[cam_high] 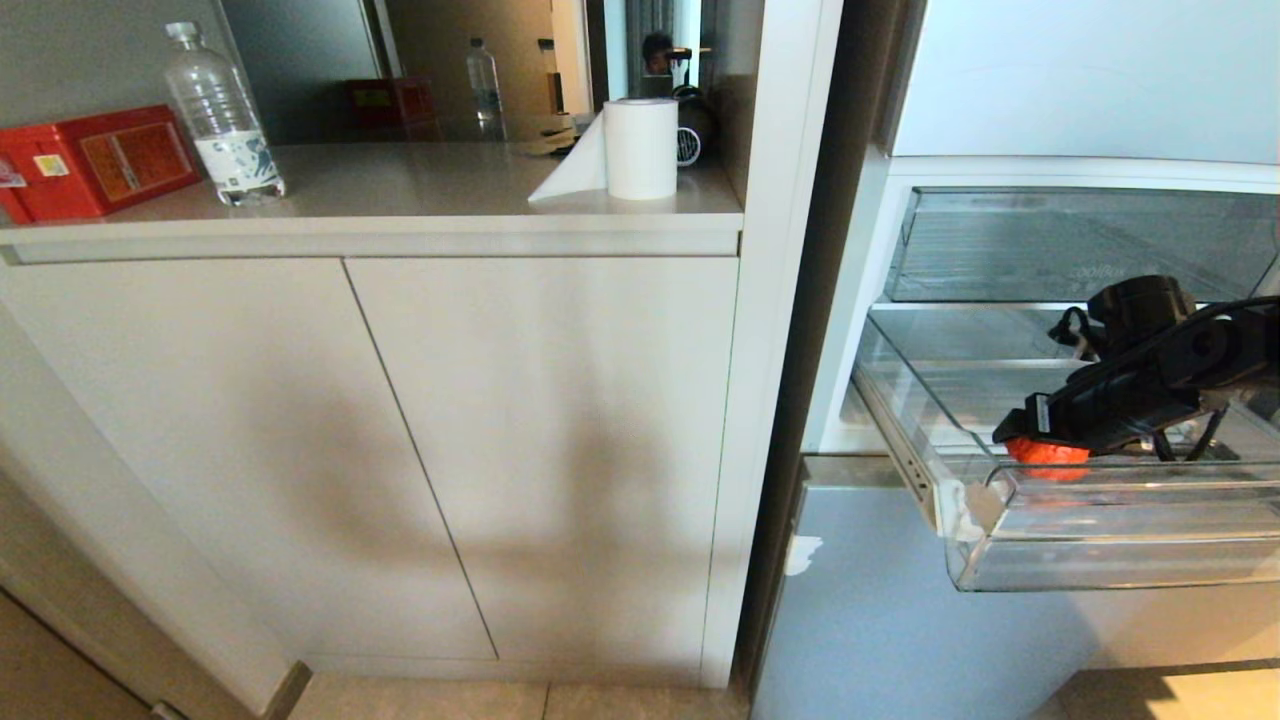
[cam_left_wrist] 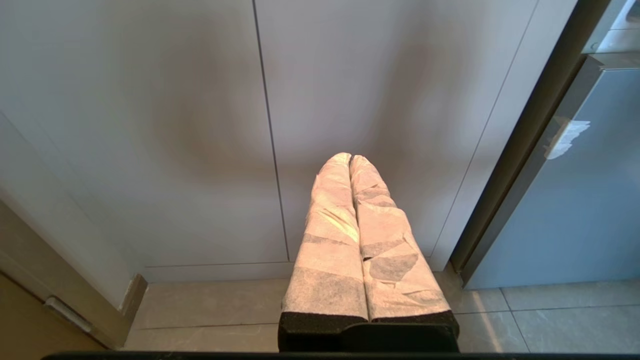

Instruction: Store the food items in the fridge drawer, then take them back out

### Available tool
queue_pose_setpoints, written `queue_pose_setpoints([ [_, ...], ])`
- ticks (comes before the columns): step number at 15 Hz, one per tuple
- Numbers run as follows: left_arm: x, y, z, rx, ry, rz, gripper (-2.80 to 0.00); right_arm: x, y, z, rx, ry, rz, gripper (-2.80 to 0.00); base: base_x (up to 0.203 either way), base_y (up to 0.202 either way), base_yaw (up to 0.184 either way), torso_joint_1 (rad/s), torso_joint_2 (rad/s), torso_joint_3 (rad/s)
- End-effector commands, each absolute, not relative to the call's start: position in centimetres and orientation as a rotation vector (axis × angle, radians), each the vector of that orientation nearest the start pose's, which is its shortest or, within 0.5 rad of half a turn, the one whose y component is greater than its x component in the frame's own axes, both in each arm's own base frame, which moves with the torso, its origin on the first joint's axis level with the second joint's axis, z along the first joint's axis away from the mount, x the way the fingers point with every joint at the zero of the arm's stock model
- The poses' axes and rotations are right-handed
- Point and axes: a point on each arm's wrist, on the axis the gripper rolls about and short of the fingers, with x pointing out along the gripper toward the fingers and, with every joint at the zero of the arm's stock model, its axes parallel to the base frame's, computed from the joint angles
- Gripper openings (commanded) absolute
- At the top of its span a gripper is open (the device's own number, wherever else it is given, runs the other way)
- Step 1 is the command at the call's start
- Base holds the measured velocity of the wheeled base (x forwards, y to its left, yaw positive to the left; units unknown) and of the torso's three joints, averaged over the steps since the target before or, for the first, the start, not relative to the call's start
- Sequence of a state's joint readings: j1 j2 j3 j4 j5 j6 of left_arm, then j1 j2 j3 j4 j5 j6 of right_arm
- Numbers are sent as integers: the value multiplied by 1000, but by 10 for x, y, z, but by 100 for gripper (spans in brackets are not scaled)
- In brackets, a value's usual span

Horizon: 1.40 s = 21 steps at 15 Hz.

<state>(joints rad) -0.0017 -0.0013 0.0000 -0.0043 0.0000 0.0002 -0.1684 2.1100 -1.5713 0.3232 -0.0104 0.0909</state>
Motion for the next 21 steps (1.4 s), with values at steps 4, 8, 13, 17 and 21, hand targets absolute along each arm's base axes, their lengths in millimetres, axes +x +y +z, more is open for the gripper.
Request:
queue_pose_setpoints([
  [4, -23, 0, 76, 0, -3, -2, -280, 398, -68, 162, 164, 839, -210, -280, 0, 0, 0, 0, 0, 0],
  [8, -23, 0, 76, 0, -3, -2, -280, 373, -57, 205, 175, 740, -198, -280, 0, 0, 0, 0, 0, 0],
  [13, -23, 0, 76, 0, -3, -2, -280, 296, -33, 265, 162, 597, -136, -280, 0, 0, 0, 0, 0, 0],
  [17, -23, 0, 76, 0, -3, -2, -280, 207, -18, 300, 145, 449, -101, -280, 0, 0, 0, 0, 0, 0],
  [21, -23, 0, 76, 0, -3, -2, -280, 108, -8, 304, 117, 291, -67, -280, 0, 0, 0, 0, 0, 0],
])
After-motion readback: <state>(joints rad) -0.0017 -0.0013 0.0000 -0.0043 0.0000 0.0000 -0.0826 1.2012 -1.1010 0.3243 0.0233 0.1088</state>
